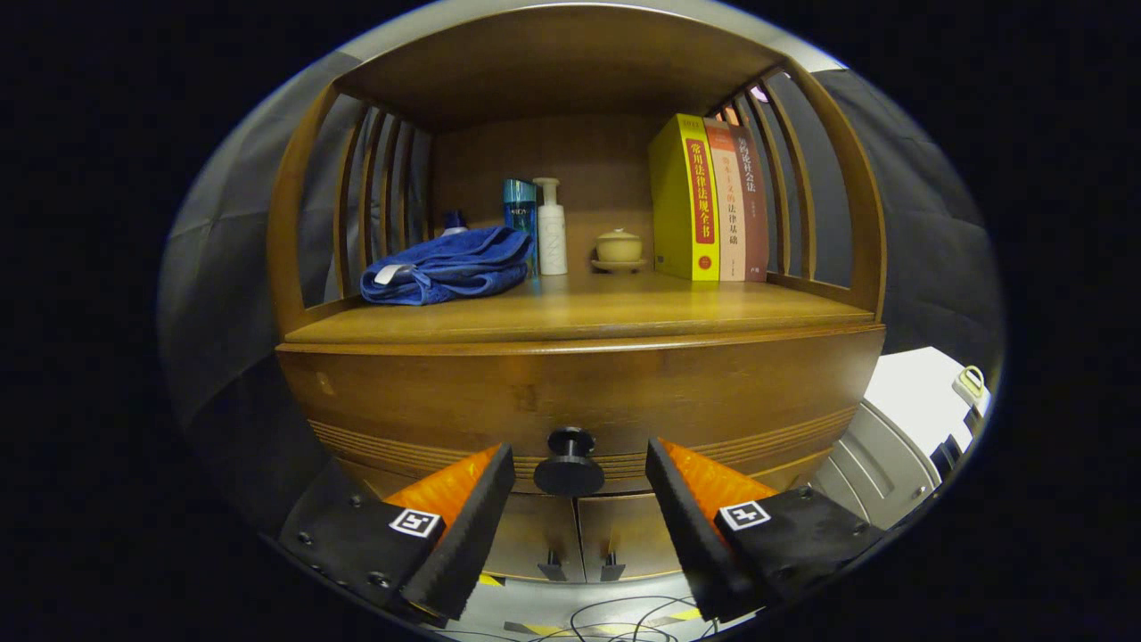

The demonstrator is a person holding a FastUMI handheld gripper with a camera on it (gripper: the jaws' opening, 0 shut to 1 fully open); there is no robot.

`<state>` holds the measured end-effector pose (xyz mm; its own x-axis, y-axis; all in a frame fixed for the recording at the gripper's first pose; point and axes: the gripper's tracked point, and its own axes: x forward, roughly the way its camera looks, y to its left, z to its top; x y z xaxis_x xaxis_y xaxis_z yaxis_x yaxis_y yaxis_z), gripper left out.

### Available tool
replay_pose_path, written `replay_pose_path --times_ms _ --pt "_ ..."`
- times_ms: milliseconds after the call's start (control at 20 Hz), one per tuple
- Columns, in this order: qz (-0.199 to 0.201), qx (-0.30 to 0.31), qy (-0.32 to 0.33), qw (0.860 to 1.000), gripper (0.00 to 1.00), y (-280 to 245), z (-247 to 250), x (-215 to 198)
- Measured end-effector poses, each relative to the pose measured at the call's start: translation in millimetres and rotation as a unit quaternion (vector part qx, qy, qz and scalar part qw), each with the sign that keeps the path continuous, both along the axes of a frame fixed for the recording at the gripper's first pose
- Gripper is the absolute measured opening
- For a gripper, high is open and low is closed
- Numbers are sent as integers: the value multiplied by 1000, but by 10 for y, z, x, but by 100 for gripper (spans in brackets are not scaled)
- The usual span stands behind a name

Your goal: Pull open the drawer, take out the items inside it, and place them on the countertop above the cabinet.

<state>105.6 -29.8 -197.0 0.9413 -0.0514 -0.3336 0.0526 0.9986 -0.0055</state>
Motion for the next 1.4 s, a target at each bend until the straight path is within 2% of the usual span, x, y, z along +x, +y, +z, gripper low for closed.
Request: replay_pose_path --times_ms 150,500,750,1150,1400 --pt "0 1 7 1000 94 18 -99 93" --pt "-9 13 3 1000 56 29 -144 137" --pt "-7 12 10 1000 51 27 -166 136" --pt "0 10 17 1000 46 46 -135 -159" --pt "-13 26 16 999 45 52 -145 -259"
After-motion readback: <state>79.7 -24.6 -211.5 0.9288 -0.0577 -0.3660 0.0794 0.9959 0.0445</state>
